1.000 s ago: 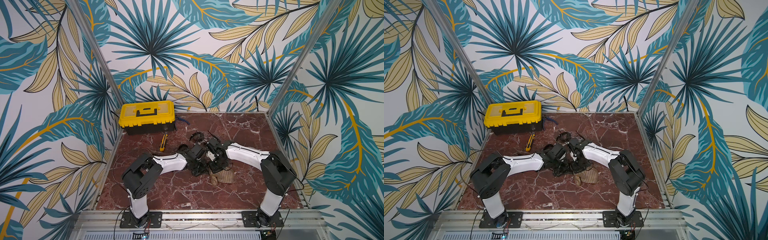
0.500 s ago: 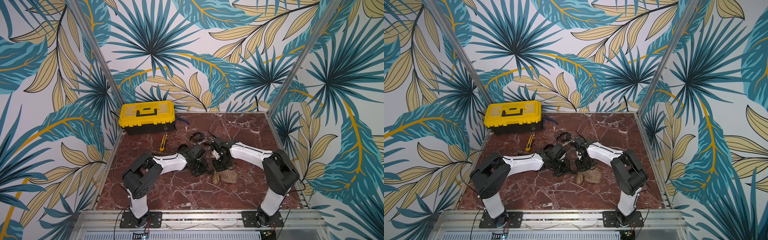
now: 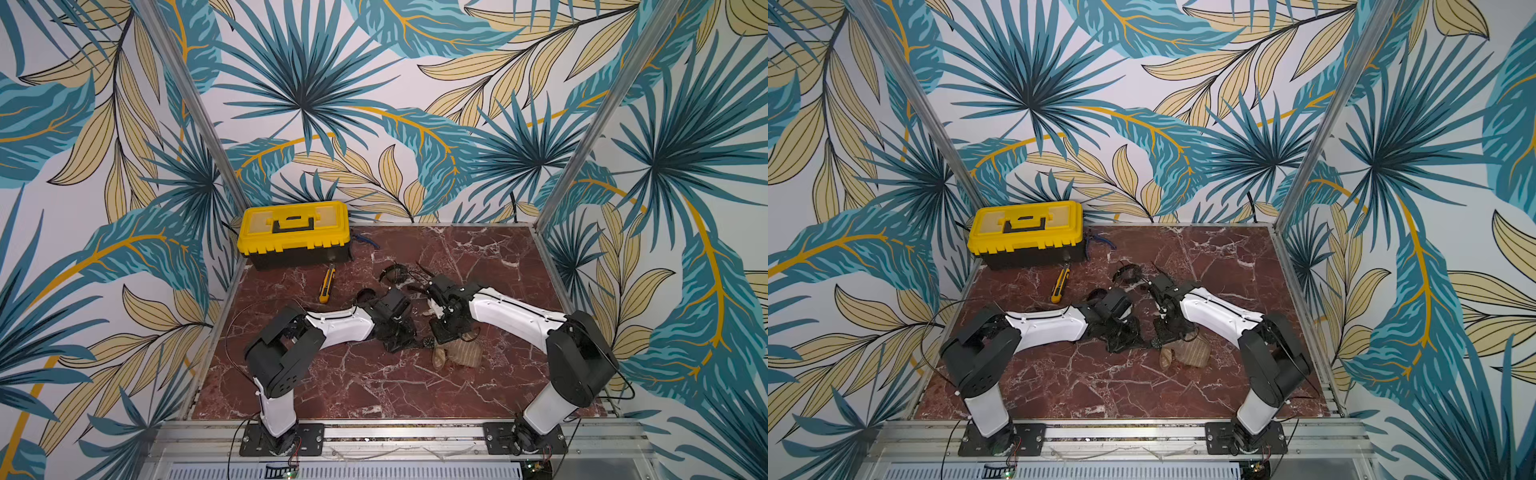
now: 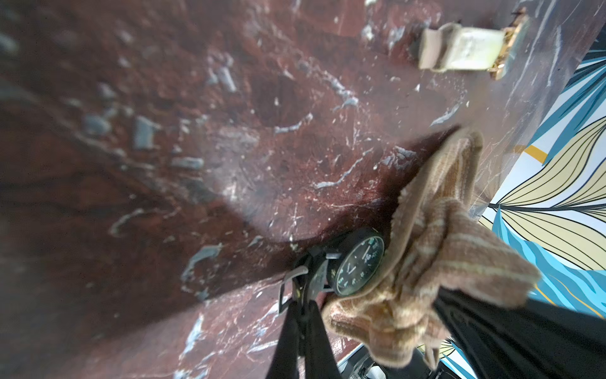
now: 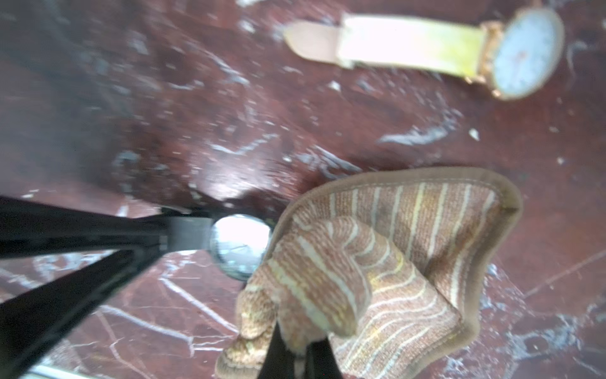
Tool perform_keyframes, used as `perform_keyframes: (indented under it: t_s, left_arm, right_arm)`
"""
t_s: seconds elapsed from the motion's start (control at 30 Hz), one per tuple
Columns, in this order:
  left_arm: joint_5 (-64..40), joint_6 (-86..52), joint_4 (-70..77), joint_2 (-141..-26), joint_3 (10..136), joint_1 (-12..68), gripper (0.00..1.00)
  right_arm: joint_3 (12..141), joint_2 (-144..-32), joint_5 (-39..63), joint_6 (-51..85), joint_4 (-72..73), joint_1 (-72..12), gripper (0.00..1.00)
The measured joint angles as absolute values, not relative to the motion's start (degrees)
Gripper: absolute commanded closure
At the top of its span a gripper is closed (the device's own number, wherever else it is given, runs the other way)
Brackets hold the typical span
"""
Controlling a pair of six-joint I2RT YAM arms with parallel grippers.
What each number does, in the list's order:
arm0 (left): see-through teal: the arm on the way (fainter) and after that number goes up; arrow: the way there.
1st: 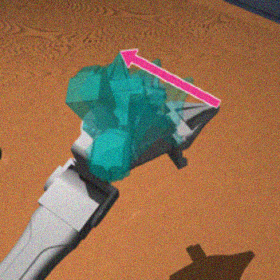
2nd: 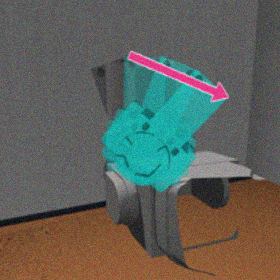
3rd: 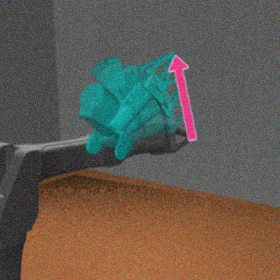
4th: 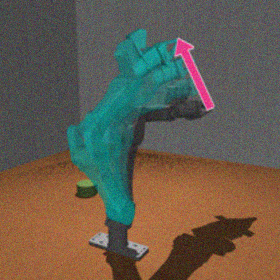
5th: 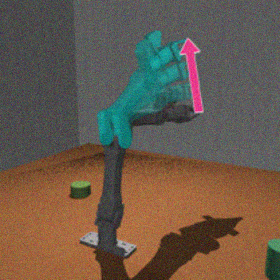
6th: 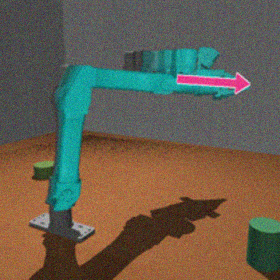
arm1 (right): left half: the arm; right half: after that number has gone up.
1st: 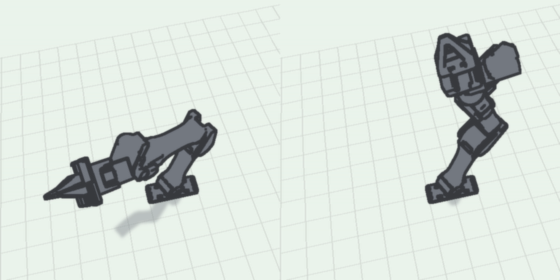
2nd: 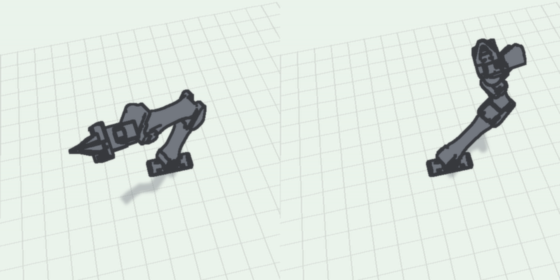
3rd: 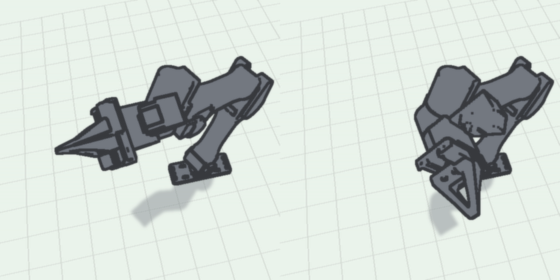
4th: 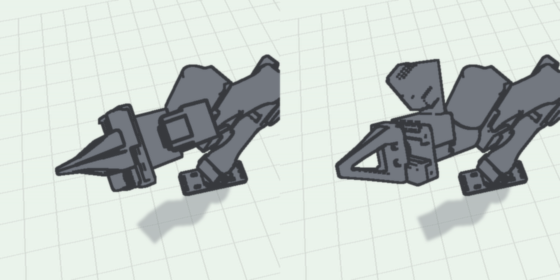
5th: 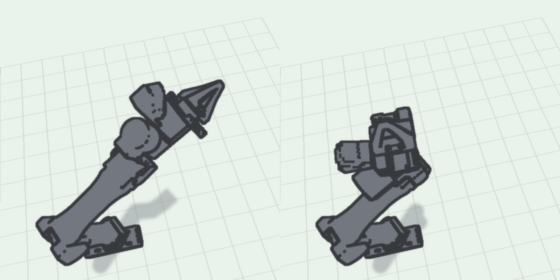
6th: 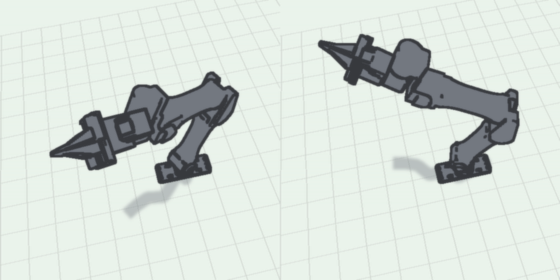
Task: Wipe the watch dial
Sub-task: Wipe the dirt from the watch dial.
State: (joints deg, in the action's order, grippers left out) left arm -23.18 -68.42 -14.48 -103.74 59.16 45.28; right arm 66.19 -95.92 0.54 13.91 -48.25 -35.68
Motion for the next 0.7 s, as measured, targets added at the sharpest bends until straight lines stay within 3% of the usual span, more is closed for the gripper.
perform_keyframes:
  t_s: [0.3,0.7]
  left_arm:
    - [-23.1,-68.6,-14.3,-103.7,59.2,45.3,1.0]
    - [-23.2,-68.6,-14.4,-103.7,59.2,45.3,1.0]
  right_arm:
    - [67.3,-102.8,5.9,13.1,-46.7,-36.5,1.0]
    - [63.8,-100.5,4.0,14.3,-46.6,-30.1,1.0]
